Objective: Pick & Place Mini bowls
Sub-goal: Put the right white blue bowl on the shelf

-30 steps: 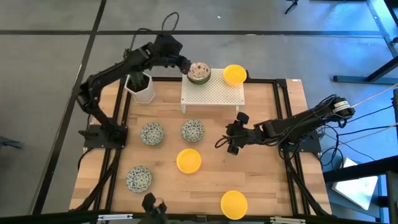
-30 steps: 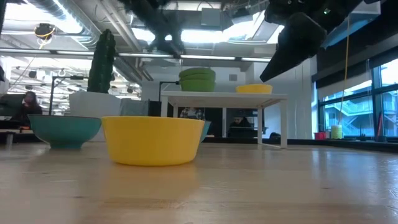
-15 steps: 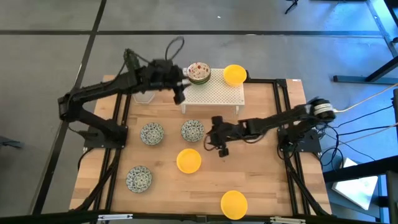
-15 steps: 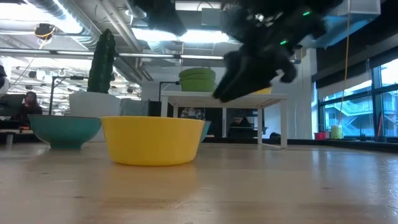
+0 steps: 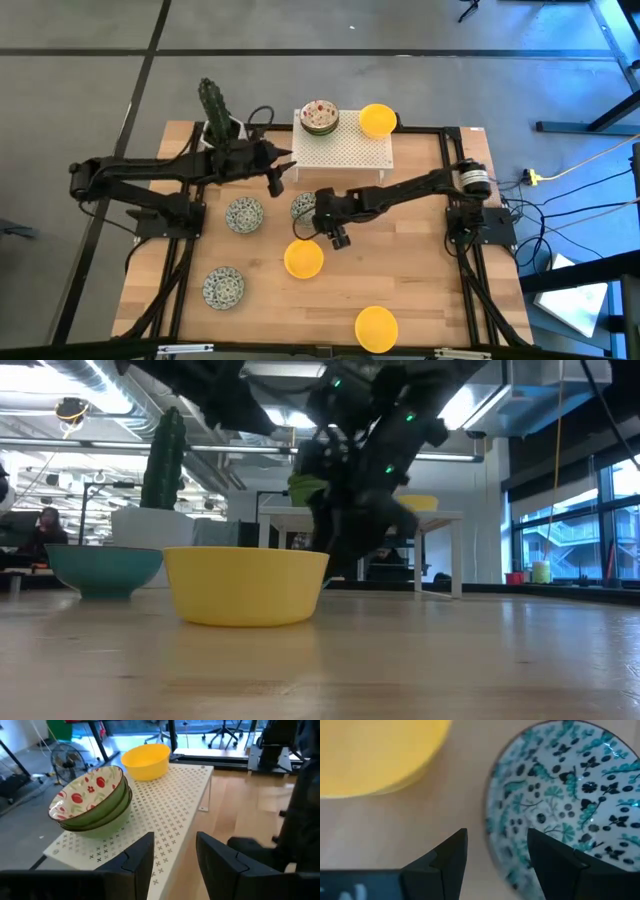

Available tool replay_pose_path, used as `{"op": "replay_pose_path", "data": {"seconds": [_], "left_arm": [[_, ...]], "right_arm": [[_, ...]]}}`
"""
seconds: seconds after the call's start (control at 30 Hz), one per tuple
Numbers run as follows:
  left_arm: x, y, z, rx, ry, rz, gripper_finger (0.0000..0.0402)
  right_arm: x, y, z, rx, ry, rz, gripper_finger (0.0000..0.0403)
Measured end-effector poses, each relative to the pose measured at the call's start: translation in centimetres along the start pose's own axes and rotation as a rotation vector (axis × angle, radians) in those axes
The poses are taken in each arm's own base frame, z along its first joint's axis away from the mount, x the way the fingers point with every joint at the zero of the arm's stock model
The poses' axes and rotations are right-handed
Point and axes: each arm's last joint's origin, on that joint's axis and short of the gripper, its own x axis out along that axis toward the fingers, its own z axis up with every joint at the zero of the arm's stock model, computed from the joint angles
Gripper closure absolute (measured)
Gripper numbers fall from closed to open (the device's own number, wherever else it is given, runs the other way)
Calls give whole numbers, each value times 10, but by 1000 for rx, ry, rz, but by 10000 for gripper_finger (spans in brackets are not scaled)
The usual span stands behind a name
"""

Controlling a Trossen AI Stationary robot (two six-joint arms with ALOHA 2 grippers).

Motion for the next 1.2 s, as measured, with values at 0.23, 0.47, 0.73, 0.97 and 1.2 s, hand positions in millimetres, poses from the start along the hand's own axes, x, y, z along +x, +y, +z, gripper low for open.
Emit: {"op": "replay_pose_path", "data": {"seconds": [0.23,0.47,0.73,0.97,1.2], "left_arm": [[-3,-12,-14,27,31,128,261],[-7,-10,-12,38,20,211,261],[-8,-10,-10,74,19,211,261],[-8,-9,-11,102,31,241,261],[-8,-8,-13,114,53,246,261]], "right_arm": [[15,-12,-5,21,30,-9,255],[-4,-16,0,29,53,7,382],[-67,-17,38,10,100,134,382],[-128,-31,55,-15,174,20,382],[-143,-76,30,117,218,-171,382]]}}
